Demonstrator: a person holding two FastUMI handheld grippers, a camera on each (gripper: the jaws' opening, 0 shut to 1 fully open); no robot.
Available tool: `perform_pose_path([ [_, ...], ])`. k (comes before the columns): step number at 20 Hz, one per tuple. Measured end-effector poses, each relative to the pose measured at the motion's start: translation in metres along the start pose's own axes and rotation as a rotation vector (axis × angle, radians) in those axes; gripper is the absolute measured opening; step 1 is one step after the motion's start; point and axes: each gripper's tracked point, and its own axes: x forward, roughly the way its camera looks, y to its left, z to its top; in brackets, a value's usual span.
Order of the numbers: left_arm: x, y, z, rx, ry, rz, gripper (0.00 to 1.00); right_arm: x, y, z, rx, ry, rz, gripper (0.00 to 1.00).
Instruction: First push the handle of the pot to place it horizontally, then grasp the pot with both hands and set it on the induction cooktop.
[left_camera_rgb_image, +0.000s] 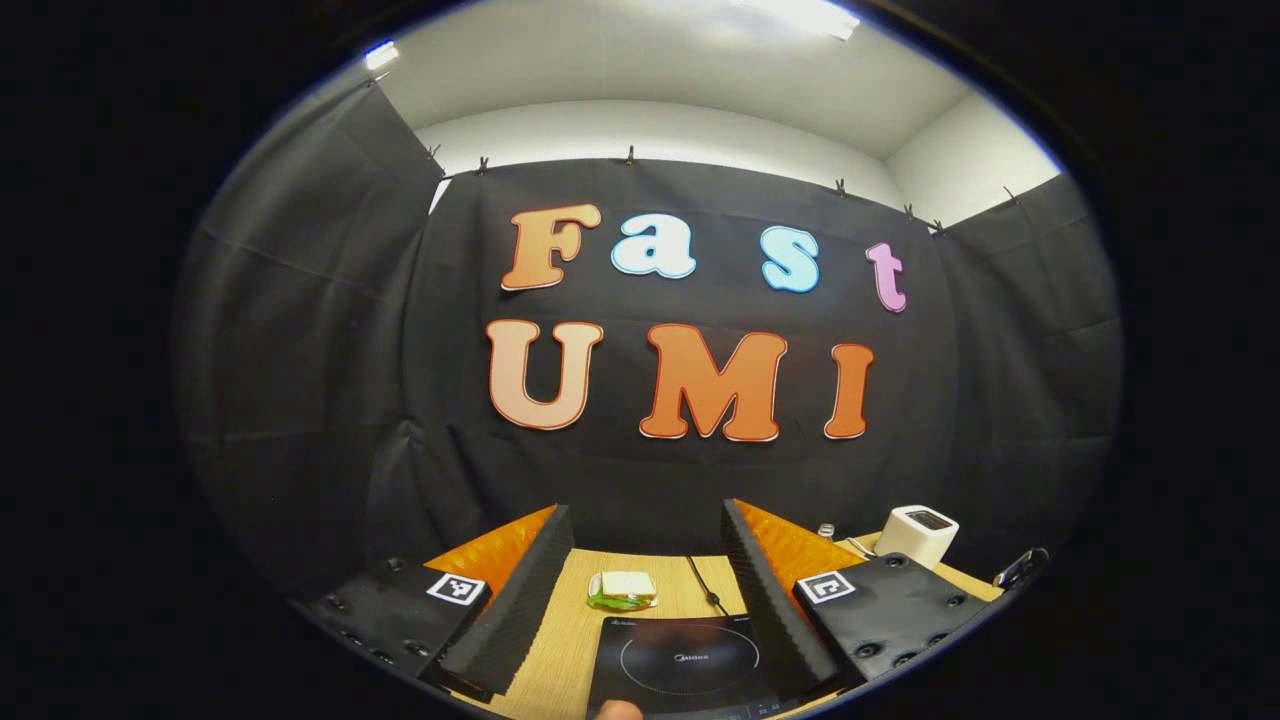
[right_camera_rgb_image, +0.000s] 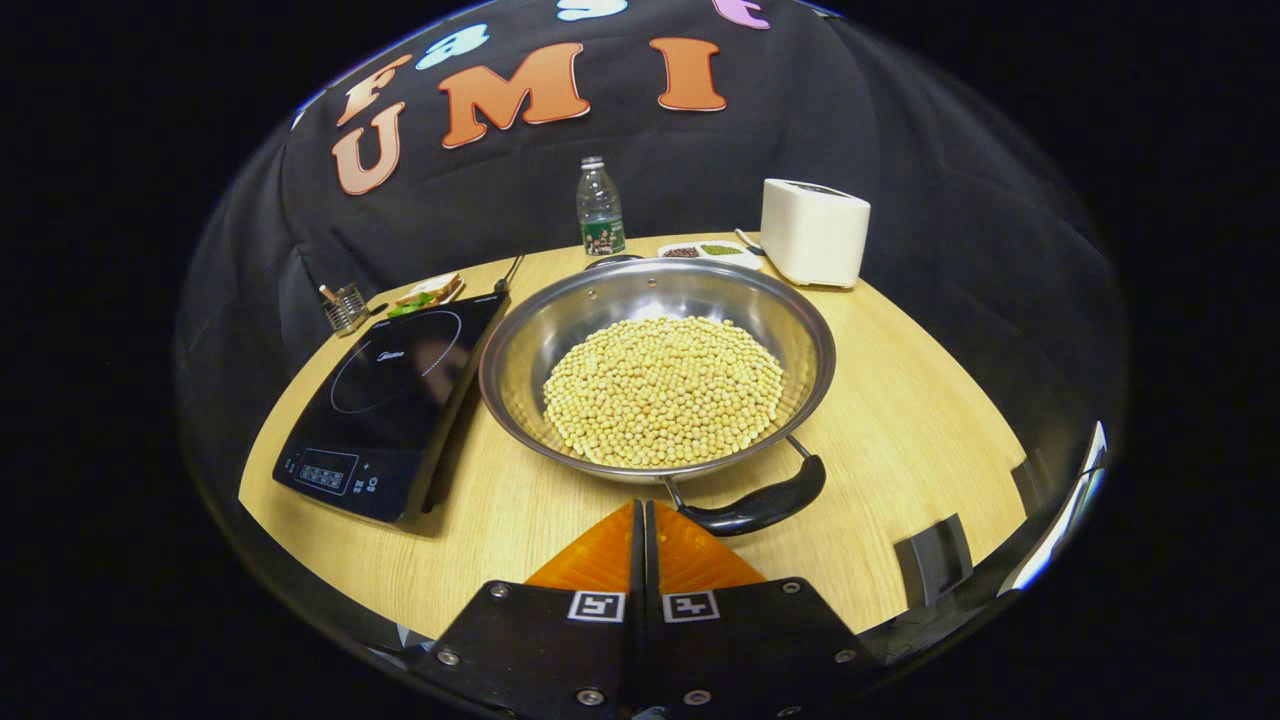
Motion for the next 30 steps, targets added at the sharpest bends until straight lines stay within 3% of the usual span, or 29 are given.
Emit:
perform_pose_path([
  [7,0.010,-0.006,-0.002,0.003,0.005,-0.014,0.97,0.005,-0.033,0.004,0.048,0.000,-0.054,0.00],
  [10,0.014,-0.007,-0.006,-0.001,0.015,-0.017,0.97,0.012,-0.064,0.003,0.073,0.009,-0.136,0.00],
  [12,0.019,-0.007,-0.009,-0.002,0.021,-0.015,0.97,0.015,-0.066,0.003,0.137,0.015,-0.118,0.00],
  [26,0.036,-0.025,-0.012,0.028,0.029,-0.029,0.98,0.053,-0.126,0.035,0.307,-0.019,-0.186,0.00],
  [30,0.036,-0.031,-0.012,0.036,0.021,-0.035,0.99,0.069,-0.138,0.049,0.365,-0.018,-0.166,0.00],
])
